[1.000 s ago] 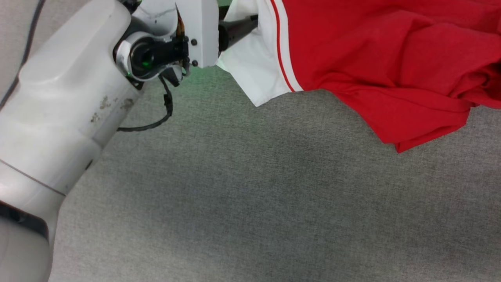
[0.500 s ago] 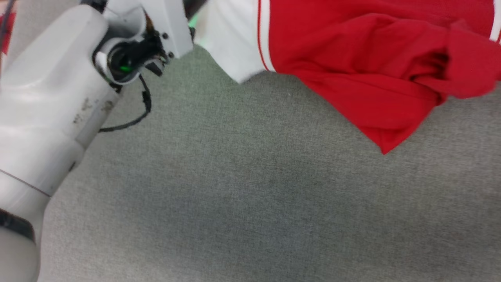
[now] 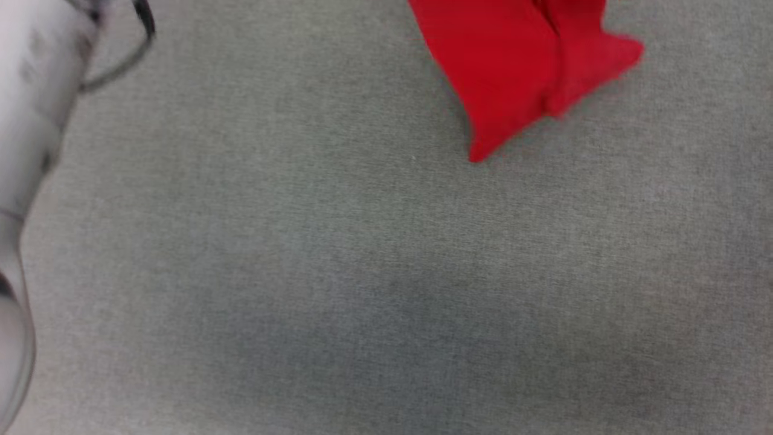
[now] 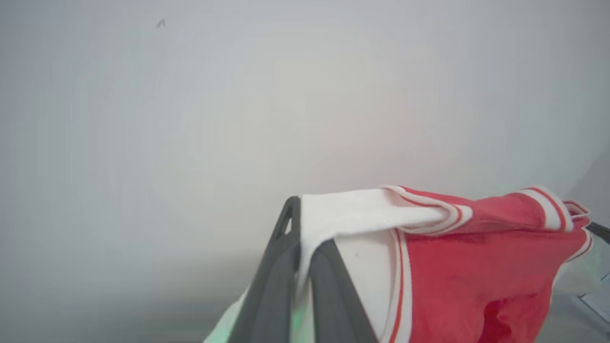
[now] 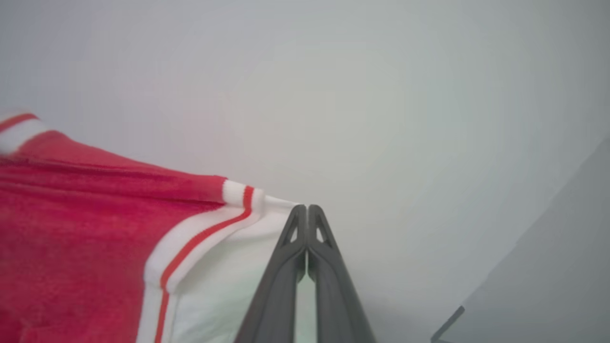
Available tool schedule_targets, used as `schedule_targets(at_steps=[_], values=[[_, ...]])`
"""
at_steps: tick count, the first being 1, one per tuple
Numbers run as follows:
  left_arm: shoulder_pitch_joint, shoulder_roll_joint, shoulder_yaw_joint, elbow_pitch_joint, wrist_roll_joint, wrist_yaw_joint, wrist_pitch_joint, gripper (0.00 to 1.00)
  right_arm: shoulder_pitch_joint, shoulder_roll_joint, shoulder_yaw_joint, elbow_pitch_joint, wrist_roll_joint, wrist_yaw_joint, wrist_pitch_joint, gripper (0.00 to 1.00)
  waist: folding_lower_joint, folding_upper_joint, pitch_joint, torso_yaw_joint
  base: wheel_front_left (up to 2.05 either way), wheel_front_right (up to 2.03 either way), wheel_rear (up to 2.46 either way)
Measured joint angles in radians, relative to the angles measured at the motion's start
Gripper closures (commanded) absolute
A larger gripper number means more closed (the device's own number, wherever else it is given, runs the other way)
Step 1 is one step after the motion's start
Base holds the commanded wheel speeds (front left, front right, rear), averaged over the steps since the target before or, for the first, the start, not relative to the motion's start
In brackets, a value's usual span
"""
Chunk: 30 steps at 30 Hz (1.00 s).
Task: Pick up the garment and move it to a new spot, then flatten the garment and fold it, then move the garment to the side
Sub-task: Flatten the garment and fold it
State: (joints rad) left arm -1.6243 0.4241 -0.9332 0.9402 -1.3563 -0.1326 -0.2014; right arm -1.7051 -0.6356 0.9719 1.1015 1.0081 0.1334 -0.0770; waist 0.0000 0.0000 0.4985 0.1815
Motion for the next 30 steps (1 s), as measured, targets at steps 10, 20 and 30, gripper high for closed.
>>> schedule_targets(at_steps=[10, 20, 30], values=[[-0.200, -0.044, 0.242, 0.047, 0.076, -0.001, -0.058, 1.00, -0.210, 0.103, -0.099, 0.152, -0.035, 0.002, -0.169, 1.00, 0.0000, 0.0000, -0.012, -0.033, 0.00, 0.00, 0.00], [0.112, -0.013, 0.218, -0.138, 0.021, 0.001, -0.060, 1.00, -0.033, 0.048, -0.021, 0.006, -0.039, -0.001, -0.119, 1.00, 0.0000, 0.0000, -0.062, -0.042, 0.00, 0.00, 0.00], [0.603, 0.146, 0.158, -0.465, -0.103, 0.001, -0.056, 1.00, 0.377, -0.160, 0.042, -0.397, 0.062, -0.001, -0.003, 1.00, 0.0001, 0.0000, -0.102, -0.045, 0.00, 0.00, 0.00]])
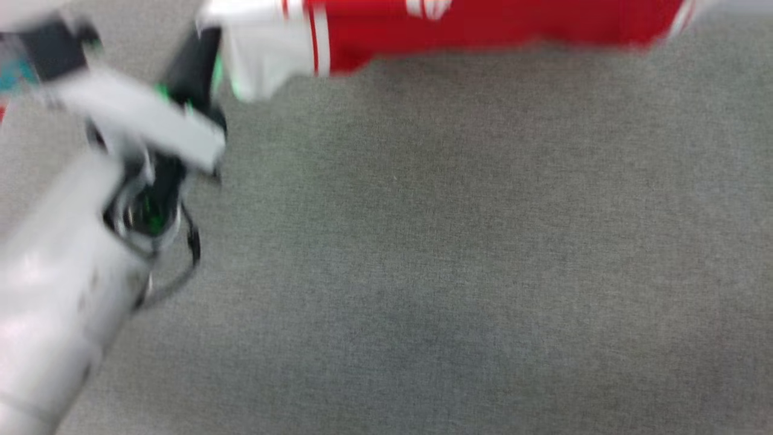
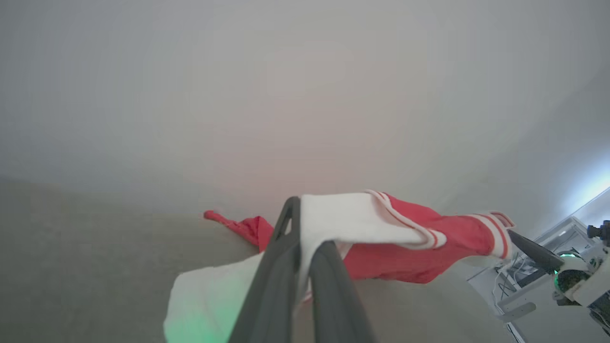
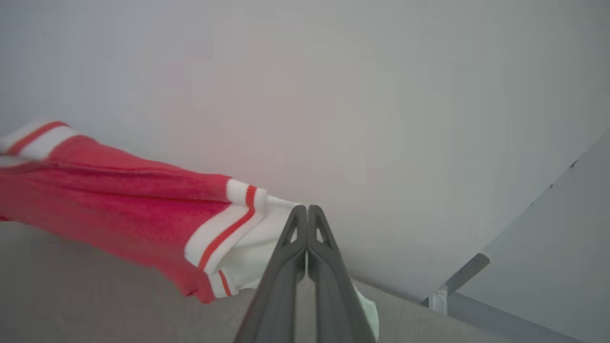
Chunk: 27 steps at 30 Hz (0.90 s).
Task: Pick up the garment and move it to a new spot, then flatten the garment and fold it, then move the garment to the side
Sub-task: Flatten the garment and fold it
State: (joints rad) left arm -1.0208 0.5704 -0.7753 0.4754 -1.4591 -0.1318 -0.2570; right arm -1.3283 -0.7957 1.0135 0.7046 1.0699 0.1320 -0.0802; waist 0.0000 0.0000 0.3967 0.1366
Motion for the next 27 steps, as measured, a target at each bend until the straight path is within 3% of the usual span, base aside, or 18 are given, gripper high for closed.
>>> schedule_targets(at_steps=[12, 19, 27], values=[[0.420, 0.145, 0.014, -0.318, -0.037, 0.000, -0.004, 1.00, 0.539, -0.288, -0.095, -0.486, 0.145, 0.000, 0.169, 1.00, -0.0001, 0.0000, -0.048, -0.004, 0.00, 0.00, 0.00], [0.571, 0.209, 0.006, -0.448, 0.010, 0.000, -0.004, 1.00, 0.781, -0.410, -0.186, -0.692, 0.167, 0.000, 0.244, 1.00, 0.0000, 0.0000, -0.076, -0.020, 0.00, 0.00, 0.00], [0.748, 0.279, 0.059, -0.544, 0.029, 0.000, -0.005, 1.00, 1.038, -0.512, -0.269, -0.884, 0.198, 0.000, 0.334, 1.00, -0.0001, 0.0000, -0.124, -0.041, 0.00, 0.00, 0.00]])
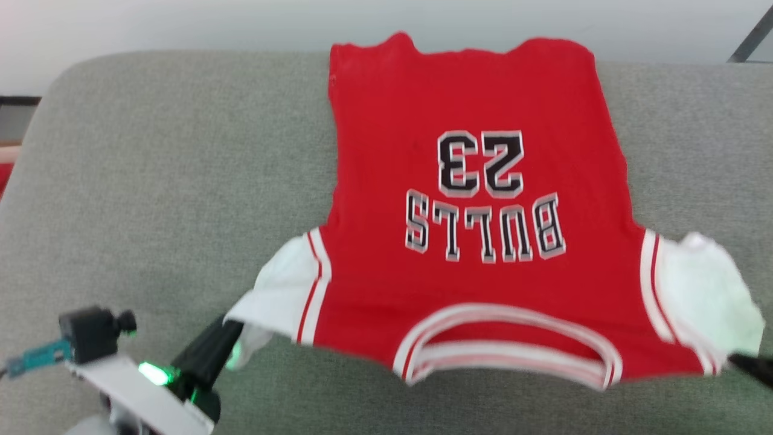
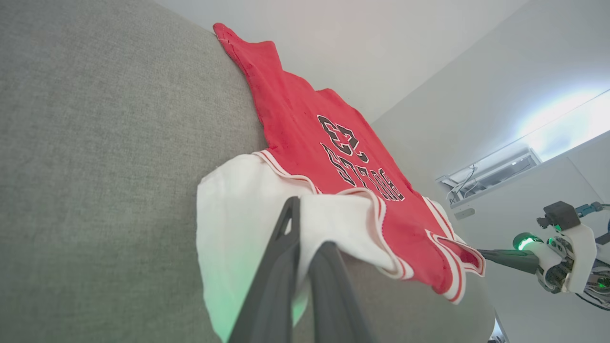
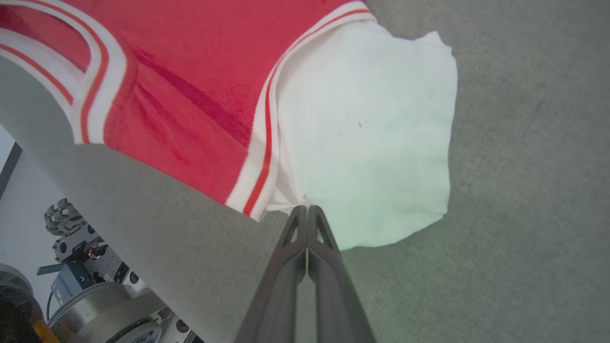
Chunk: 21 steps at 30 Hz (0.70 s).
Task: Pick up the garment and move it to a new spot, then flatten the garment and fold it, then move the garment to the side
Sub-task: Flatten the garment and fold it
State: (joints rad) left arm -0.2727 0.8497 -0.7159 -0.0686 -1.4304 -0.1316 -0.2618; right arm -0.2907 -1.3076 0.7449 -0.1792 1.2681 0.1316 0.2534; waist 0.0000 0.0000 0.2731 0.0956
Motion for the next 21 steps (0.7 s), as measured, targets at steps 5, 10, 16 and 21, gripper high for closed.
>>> schedule_targets(at_steps=[5, 10, 16, 21], values=[[0.097, 0.062, -0.020, -0.049, 0.002, 0.000, -0.001, 1.00, 0.130, -0.030, -0.046, -0.073, -0.003, 0.000, 0.071, 1.00, 0.0000, 0.0000, -0.020, -0.017, 0.00, 0.00, 0.00], [0.159, 0.118, -0.028, -0.090, -0.014, 0.000, -0.001, 1.00, 0.236, -0.038, -0.126, -0.114, -0.013, 0.000, 0.117, 1.00, 0.0000, 0.0000, -0.021, -0.025, 0.00, 0.00, 0.00], [0.170, 0.126, -0.056, -0.088, 0.009, 0.019, 0.030, 1.00, 0.317, 0.007, -0.218, -0.117, -0.057, 0.000, 0.174, 1.00, 0.0000, 0.0000, -0.014, -0.026, 0.00, 0.00, 0.00], [0.149, 0.077, -0.088, -0.026, 0.036, 0.036, 0.060, 1.00, 0.366, 0.129, -0.276, -0.132, -0.152, 0.000, 0.298, 1.00, 0.0001, 0.0000, -0.001, -0.030, 0.00, 0.00, 0.00]])
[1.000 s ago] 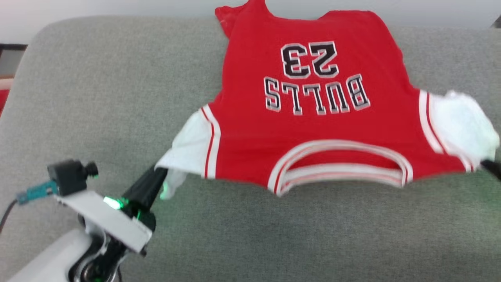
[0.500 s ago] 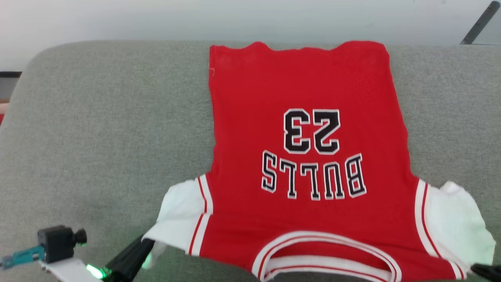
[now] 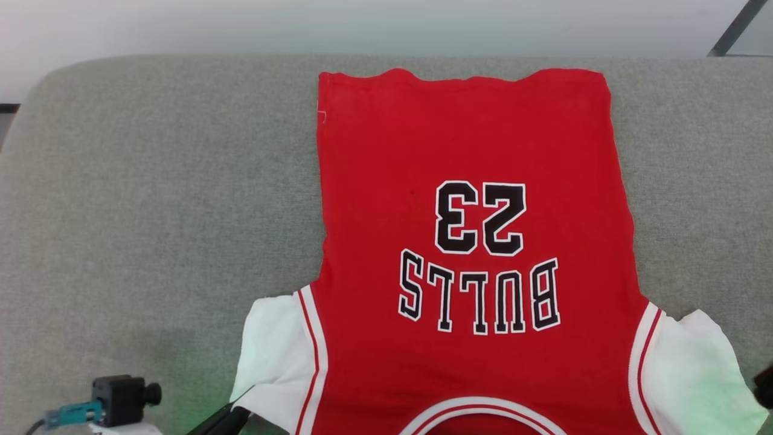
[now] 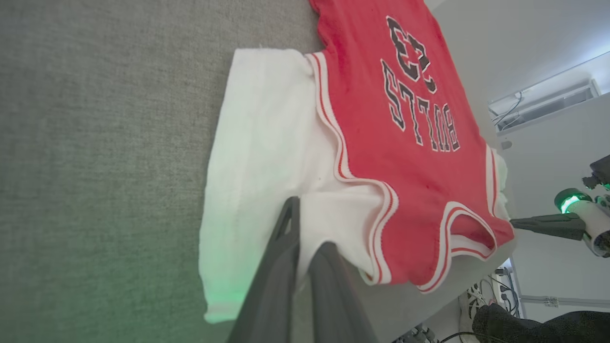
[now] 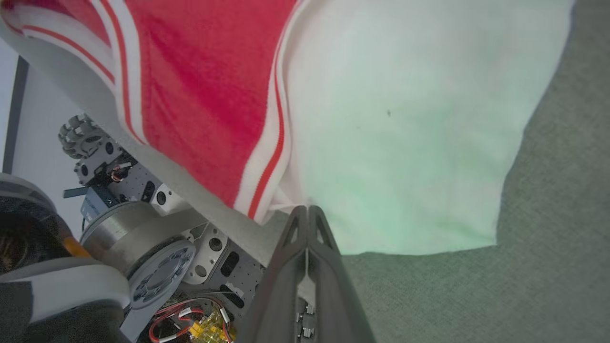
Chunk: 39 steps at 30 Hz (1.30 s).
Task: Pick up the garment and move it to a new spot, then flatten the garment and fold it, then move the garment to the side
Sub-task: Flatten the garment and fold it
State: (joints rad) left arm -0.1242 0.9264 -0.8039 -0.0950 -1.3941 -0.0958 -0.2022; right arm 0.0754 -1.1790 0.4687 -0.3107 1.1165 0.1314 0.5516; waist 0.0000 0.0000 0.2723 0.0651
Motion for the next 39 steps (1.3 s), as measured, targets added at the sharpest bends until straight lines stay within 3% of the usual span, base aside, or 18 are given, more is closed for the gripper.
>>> schedule_targets(at_steps=[3, 4, 5, 11, 20, 22, 23, 28, 35, 39], values=[[-0.021, -0.033, -0.014, 0.049, 0.015, -0.001, 0.009, 1.00, 0.000, 0.088, -0.045, 0.016, -0.083, 0.000, 0.070, 1.00, 0.0000, 0.0000, 0.013, -0.003, 0.00, 0.00, 0.00], [-0.040, -0.063, -0.025, 0.083, 0.018, -0.002, 0.018, 1.00, -0.004, 0.155, -0.066, 0.031, -0.127, 0.000, 0.110, 1.00, 0.0000, 0.0000, 0.023, -0.005, 0.00, 0.00, 0.00], [-0.040, -0.063, -0.025, 0.083, 0.018, -0.002, 0.018, 1.00, -0.004, 0.155, -0.066, 0.031, -0.127, 0.000, 0.110, 1.00, 0.0000, 0.0000, 0.023, -0.005, 0.00, 0.00, 0.00], [-0.086, -0.128, -0.050, 0.173, 0.042, -0.016, 0.030, 1.00, -0.030, 0.318, -0.079, 0.072, -0.247, 0.000, 0.202, 1.00, 0.0000, 0.0000, 0.050, -0.006, 0.00, 0.00, 0.00], [-0.118, -0.158, -0.065, 0.214, 0.049, -0.032, 0.033, 1.00, -0.048, 0.396, -0.081, 0.122, -0.310, 0.000, 0.216, 1.00, 0.0000, 0.0000, 0.064, -0.005, 0.00, 0.00, 0.00], [-0.118, -0.159, -0.066, 0.215, 0.049, -0.033, 0.031, 1.00, -0.049, 0.408, -0.085, 0.126, -0.318, 0.000, 0.205, 0.53, 0.0000, 0.0000, 0.062, -0.009, 0.00, 0.00, 0.00], [-0.118, -0.159, -0.066, 0.213, 0.049, -0.033, 0.028, 1.00, -0.049, 0.412, -0.090, 0.127, -0.318, 0.000, 0.198, 0.00, 0.0000, 0.0000, 0.060, -0.011, 0.00, 0.00, 0.00], [-0.111, -0.156, -0.066, 0.196, 0.049, -0.033, 0.014, 1.00, -0.034, 0.433, -0.174, 0.057, -0.242, 0.000, 0.183, 0.00, 0.0000, 0.0000, 0.047, -0.024, 0.00, 0.00, 0.00], [-0.096, -0.156, -0.073, 0.144, 0.068, -0.027, -0.001, 1.00, -0.003, 0.328, -0.413, -0.146, -0.070, 0.000, 0.324, 0.00, 0.0000, 0.0000, 0.034, -0.028, 0.00, 0.00, 0.00], [-0.107, -0.160, -0.079, 0.110, 0.089, -0.018, 0.006, 1.00, -0.074, 0.288, -0.564, -0.206, -0.007, 0.000, 0.393, 0.00, 0.0000, 0.0000, 0.043, -0.008, 0.00, 0.00, 0.00]])
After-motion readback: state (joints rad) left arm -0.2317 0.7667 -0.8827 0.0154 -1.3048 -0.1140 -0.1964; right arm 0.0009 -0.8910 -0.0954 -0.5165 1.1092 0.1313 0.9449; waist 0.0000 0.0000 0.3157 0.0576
